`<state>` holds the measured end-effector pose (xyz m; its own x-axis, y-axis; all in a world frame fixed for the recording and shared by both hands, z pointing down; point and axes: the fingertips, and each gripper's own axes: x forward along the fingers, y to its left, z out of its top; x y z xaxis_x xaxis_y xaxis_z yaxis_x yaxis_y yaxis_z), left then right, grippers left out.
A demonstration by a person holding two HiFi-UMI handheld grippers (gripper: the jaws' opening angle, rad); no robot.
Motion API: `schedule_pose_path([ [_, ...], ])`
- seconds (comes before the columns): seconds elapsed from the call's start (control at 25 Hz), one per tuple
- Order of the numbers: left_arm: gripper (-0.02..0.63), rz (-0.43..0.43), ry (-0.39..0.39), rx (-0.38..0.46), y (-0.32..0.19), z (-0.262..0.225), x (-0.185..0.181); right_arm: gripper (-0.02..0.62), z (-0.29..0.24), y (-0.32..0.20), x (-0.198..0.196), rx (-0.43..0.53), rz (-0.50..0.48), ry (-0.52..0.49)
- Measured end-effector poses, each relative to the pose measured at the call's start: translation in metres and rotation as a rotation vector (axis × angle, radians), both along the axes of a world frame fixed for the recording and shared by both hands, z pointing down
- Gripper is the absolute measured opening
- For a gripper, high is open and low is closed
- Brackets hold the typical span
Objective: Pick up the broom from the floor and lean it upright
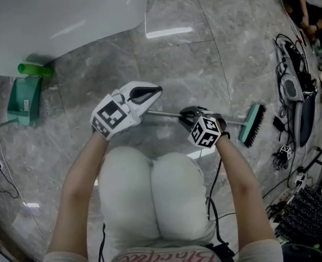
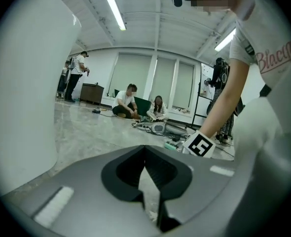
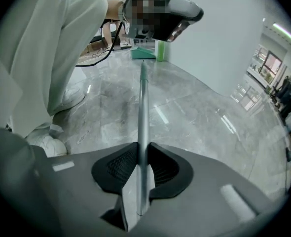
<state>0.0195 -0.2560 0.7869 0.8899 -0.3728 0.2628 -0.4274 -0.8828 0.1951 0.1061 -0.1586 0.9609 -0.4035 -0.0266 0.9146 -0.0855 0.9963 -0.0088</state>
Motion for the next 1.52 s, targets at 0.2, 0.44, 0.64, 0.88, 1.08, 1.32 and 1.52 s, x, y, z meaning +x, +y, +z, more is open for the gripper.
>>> schedule_pose_path([
  [0.2, 0.0, 0.006, 0.036, 0.071, -0.018, -0.06, 0.0, 0.08, -0.045, -0.042, -0.014, 0.08, 0.093, -0.11],
  [0.44, 0.0, -0.079, 0.074, 0.164, -0.038, -0.115, -0.006, 0.081, -0.108, -0.086, -0.037, 0.145, 0.189, -0.259],
  [0.64, 0.0, -0.176, 0.077, 0.233, -0.053, -0.143, -0.014, 0.081, -0.164, -0.117, -0.069, 0.211, 0.254, -0.397],
  [0.88, 0.0, -0.278, 0.063, 0.364, -0.051, -0.192, -0.036, 0.081, -0.226, -0.144, -0.11, 0.281, 0.326, -0.567],
  [1.08, 0.0, -0.406, 0.081, 0.388, -0.05, -0.209, -0.081, 0.081, -0.273, -0.175, -0.148, 0.351, 0.402, -0.706],
  [1.32, 0.0, -0.53, 0.001, 0.433, -0.054, -0.21, -0.133, 0.081, -0.327, -0.223, -0.198, 0.481, 0.541, -0.855],
  [1.52, 0.0, -0.591, -0.001, 0.451, -0.052, -0.21, -0.162, 0.081, -0.355, -0.258, -0.238, 0.539, 0.605, -0.914],
])
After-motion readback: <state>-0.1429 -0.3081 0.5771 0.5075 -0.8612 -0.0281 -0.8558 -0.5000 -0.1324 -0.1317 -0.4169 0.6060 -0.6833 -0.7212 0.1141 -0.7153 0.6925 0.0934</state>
